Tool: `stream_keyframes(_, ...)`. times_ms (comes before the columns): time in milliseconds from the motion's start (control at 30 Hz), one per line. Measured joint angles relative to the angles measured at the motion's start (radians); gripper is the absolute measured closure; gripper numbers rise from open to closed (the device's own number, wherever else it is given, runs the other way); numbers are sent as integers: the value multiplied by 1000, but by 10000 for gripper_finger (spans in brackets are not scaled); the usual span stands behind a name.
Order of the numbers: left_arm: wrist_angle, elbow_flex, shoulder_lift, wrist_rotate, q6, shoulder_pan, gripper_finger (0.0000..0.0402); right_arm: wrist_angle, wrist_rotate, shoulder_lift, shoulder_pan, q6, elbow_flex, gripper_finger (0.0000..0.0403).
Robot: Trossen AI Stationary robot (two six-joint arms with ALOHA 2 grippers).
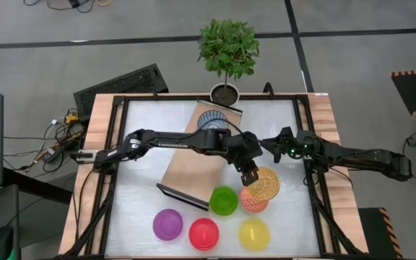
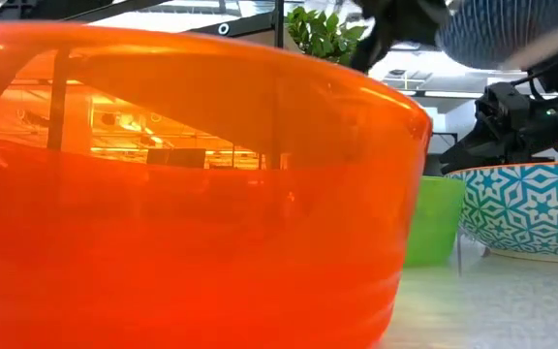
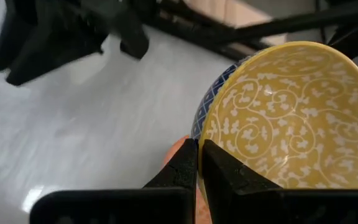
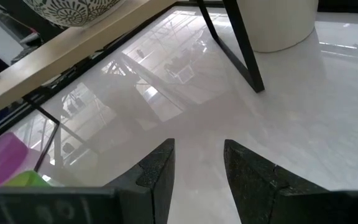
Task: Place and stack bowls onto a shelf
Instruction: Stack the yellow patterned bowl on top of the blue patterned bowl on the shelf
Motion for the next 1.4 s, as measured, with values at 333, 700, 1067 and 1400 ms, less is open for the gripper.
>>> stream_keyframes(333,-28,0,-164,-42,-46,40,401,0,0,0,0,4,0,239)
stream_keyframes(700,-362,1,-357,-186,-60,186,401,0,2,6,0,4,0,239)
stream_keyframes(1067,-594,-3,-378,-131,-10,365,401,1,3,57,0,4,0,239)
stream_keyframes(1400,-657,-5,-369,-101,19,415,401,1,5,65,0,4,0,239)
